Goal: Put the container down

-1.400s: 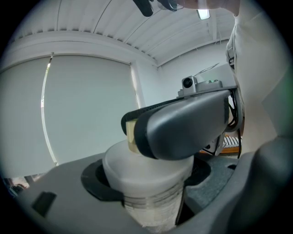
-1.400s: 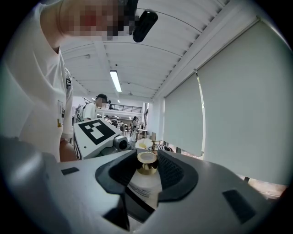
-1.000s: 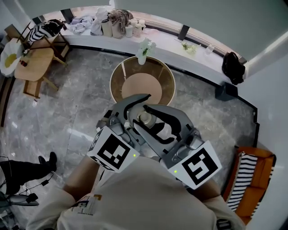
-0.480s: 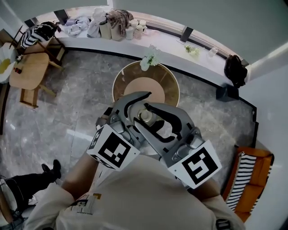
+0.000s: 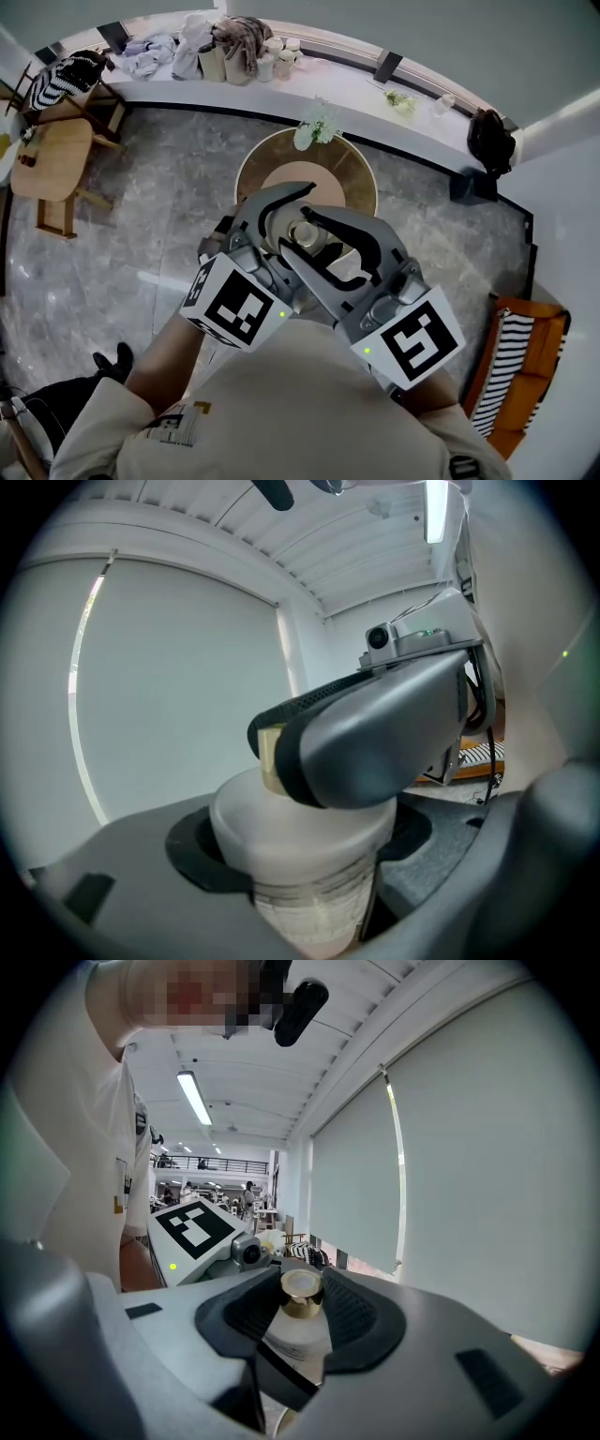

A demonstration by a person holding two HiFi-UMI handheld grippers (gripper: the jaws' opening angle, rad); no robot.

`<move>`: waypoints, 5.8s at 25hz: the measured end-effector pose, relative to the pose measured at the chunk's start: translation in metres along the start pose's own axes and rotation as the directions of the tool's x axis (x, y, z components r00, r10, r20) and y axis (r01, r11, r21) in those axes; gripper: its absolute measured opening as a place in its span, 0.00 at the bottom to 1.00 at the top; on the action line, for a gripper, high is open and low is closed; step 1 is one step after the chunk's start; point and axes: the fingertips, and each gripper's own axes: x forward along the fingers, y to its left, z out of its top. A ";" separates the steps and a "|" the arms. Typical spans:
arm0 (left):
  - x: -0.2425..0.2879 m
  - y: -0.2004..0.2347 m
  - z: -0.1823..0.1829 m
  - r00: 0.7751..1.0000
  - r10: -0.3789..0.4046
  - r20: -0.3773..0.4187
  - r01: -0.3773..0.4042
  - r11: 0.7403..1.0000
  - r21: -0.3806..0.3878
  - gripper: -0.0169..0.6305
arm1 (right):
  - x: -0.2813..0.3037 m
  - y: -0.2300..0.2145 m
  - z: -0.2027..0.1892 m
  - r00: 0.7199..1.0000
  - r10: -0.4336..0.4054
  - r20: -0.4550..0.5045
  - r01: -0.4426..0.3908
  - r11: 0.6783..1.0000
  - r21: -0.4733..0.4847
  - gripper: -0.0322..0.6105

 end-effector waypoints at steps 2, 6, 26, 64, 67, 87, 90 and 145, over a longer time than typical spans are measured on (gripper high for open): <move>0.000 0.005 -0.002 1.000 0.002 0.000 -0.002 1.000 -0.004 0.55 | 0.005 -0.002 0.001 1.000 0.000 -0.003 0.000 1.000 0.000 0.26; 0.002 0.013 -0.003 1.000 0.011 0.002 -0.011 1.000 -0.007 0.55 | 0.010 -0.008 0.001 1.000 0.008 -0.001 -0.008 1.000 -0.004 0.26; 0.090 0.053 0.000 0.994 0.079 -0.079 -0.079 0.997 0.010 0.55 | -0.003 -0.102 -0.016 0.999 0.045 0.024 -0.046 0.999 0.023 0.27; 0.202 0.127 -0.198 0.996 0.092 0.016 -0.091 0.996 -0.019 0.55 | 0.113 -0.197 -0.214 0.996 -0.020 -0.084 0.019 1.000 -0.011 0.27; 0.214 0.124 -0.229 0.997 0.075 0.019 -0.074 0.996 -0.052 0.55 | 0.124 -0.201 -0.247 0.994 -0.027 -0.107 0.028 1.000 0.009 0.27; 0.284 0.098 -0.417 1.000 0.004 0.025 -0.002 0.994 -0.108 0.55 | 0.176 -0.217 -0.444 0.971 -0.039 -0.235 0.056 0.996 0.068 0.27; 0.298 0.094 -0.440 0.999 -0.004 0.037 0.008 0.993 -0.117 0.55 | 0.182 -0.224 -0.469 0.970 -0.052 -0.238 0.071 0.995 0.070 0.27; 0.376 0.045 -0.655 0.937 -0.162 -0.308 0.128 0.984 -0.127 0.55 | 0.219 -0.238 -0.679 0.944 -0.082 -0.320 0.084 0.996 -0.008 0.27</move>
